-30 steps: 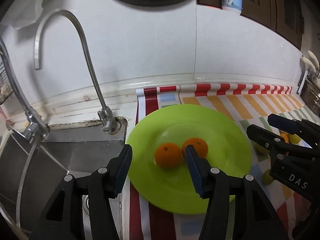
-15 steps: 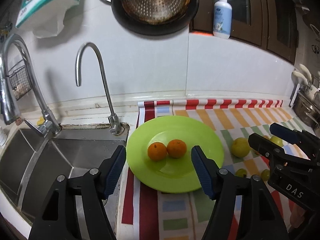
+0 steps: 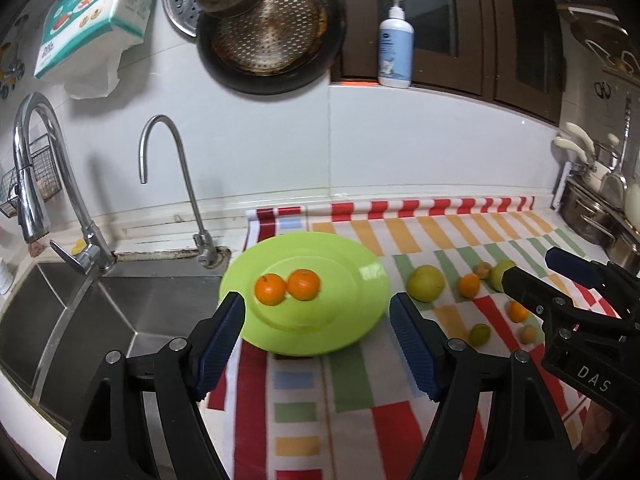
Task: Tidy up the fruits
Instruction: 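Lift both tools away from the plate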
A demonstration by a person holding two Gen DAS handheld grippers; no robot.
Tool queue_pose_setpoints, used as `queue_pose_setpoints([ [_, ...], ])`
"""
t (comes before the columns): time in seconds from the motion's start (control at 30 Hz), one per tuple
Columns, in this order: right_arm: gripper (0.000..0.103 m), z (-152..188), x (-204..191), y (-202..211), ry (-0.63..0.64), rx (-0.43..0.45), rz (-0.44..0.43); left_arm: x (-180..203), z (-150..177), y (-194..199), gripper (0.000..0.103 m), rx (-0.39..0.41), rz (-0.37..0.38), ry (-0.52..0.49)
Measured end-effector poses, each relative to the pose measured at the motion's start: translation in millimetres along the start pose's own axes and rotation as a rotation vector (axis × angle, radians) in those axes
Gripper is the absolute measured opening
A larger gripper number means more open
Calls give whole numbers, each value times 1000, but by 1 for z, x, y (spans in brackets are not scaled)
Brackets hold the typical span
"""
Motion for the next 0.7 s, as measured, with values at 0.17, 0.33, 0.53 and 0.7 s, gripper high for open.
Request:
queue_pose_setpoints([
  [0.17,66,11,23,16,5,12,35,20,5,7,74,9,27,-22],
  [0.33,66,15,40,27,4,25,56,39,9,13,74,29,35,-38],
  [0.53,66,23,55,34,-3,25,60,51,15,15,74,33,41,-37],
  [0.7,66,35,67,32,-10,-2,66,61,26,7,74,4,57,-57],
])
Point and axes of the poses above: each gripper's, at about its wrist camera, not at the fingertips, and y roughly against the way its jaws point, x to its right, z to its underside, the point moved 1 cm from there along -y, roughly the way its jaws point, and after that the axes turned 7 degrees about z, right-handed, at the moved point
